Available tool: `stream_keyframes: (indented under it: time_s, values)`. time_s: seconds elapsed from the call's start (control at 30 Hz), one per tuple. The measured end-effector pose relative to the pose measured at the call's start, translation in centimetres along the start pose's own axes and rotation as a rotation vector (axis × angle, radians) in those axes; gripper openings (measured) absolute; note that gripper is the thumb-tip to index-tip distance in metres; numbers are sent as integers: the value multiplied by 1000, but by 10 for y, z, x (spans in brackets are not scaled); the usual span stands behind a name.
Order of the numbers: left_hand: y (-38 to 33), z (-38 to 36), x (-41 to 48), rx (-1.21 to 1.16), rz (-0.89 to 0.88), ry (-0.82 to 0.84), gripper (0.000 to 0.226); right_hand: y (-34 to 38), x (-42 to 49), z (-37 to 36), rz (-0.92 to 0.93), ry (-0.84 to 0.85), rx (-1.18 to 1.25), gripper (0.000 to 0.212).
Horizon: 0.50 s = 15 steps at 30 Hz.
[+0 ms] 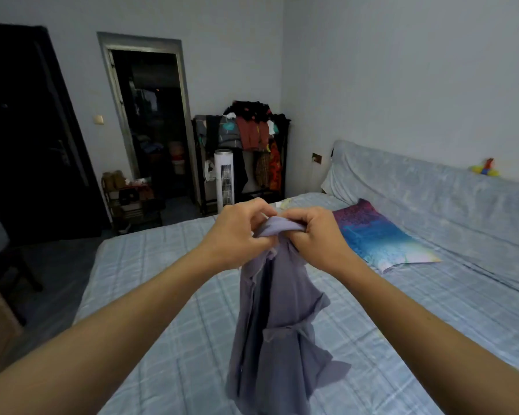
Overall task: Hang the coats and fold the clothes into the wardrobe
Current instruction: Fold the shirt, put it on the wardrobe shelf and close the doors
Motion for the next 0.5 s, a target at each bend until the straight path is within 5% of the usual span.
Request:
stream_keyframes:
  time_s: [0.2, 0.33, 0.5]
  values:
    - [0, -13, 6, 118, -50, 47, 8, -15, -14, 5, -79, -27, -13, 14]
    - [-1, -13, 6, 126, -76, 33, 13, -28, -23, 3, -132, -96, 98, 7]
    - [1, -1, 6, 18, -28, 25, 18, -56, -44, -18, -276, 165, 303, 27]
Point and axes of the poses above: each hand's wrist, its own x-axis towards the middle knuckle, its own z-axis out of the back of the hand, y = z × x, the point moved 3 cm from there along x, towards the middle knuckle, and after that the axes turned 6 degrees about -x, right-handed, at the moved point
